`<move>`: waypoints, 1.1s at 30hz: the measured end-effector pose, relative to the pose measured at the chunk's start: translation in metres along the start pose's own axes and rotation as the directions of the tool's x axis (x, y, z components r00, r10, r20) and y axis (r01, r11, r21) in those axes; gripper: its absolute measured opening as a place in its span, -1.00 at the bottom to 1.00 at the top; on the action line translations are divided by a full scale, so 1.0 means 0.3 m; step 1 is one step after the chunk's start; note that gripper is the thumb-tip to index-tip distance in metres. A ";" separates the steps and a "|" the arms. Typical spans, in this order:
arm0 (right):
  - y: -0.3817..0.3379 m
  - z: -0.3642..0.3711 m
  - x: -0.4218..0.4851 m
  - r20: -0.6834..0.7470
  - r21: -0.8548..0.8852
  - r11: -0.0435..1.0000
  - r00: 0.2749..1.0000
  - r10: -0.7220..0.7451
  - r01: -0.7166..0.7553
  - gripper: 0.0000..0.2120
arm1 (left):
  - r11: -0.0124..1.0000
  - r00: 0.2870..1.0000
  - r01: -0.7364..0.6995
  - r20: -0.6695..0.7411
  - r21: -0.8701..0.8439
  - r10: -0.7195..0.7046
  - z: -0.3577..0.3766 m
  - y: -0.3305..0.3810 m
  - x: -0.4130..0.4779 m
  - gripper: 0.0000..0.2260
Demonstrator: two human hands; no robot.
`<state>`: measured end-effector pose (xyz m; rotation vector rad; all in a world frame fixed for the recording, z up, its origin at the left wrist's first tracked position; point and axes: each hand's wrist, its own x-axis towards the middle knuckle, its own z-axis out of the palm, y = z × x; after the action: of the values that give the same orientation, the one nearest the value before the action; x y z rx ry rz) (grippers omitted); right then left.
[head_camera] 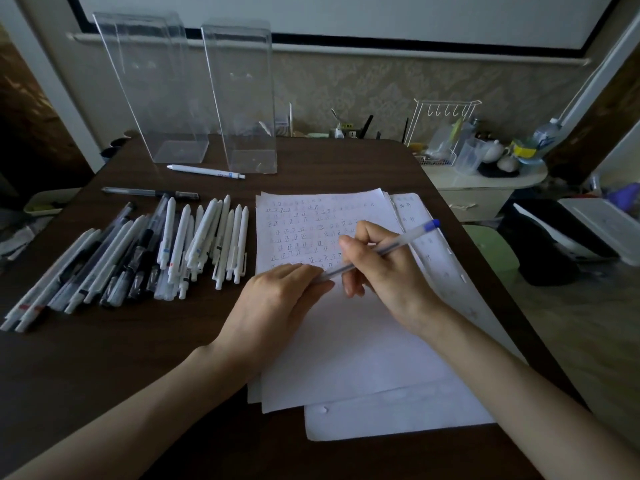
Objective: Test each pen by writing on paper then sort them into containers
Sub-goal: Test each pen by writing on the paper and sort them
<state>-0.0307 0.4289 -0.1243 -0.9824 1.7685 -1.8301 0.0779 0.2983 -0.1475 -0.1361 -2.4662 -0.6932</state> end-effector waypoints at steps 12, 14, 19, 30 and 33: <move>-0.015 0.142 0.355 -0.044 -0.326 0.935 0.990 0.133 -0.140 -0.79 | 0.796 0.894 0.411 -0.369 0.444 -0.255 -0.302 -0.134 -0.032 -0.75; 0.010 0.191 0.424 -0.057 -0.429 0.896 0.993 0.100 -0.115 -0.81 | 0.703 0.872 0.481 -0.370 0.524 -0.321 -0.305 -0.169 -0.070 -0.76; 0.073 0.288 0.576 -0.075 -0.586 0.808 0.997 0.026 -0.065 -0.81 | 0.636 0.817 0.558 -0.217 0.532 -0.535 -0.273 -0.211 -0.109 -0.64; 0.139 0.489 0.719 0.216 -0.815 0.560 0.975 0.055 0.149 -0.81 | 0.790 0.889 0.425 -0.041 0.442 -0.456 -0.242 -0.255 -0.117 -0.55; 0.147 0.501 0.729 0.156 -0.834 0.537 0.988 0.005 0.129 -0.85 | 0.784 0.888 0.425 -0.037 0.452 -0.459 -0.238 -0.258 -0.118 -0.57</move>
<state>-0.0757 0.1638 -0.1312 -1.4628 2.5961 -0.7767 0.1243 0.1975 -0.1512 0.6302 -2.6835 -0.2730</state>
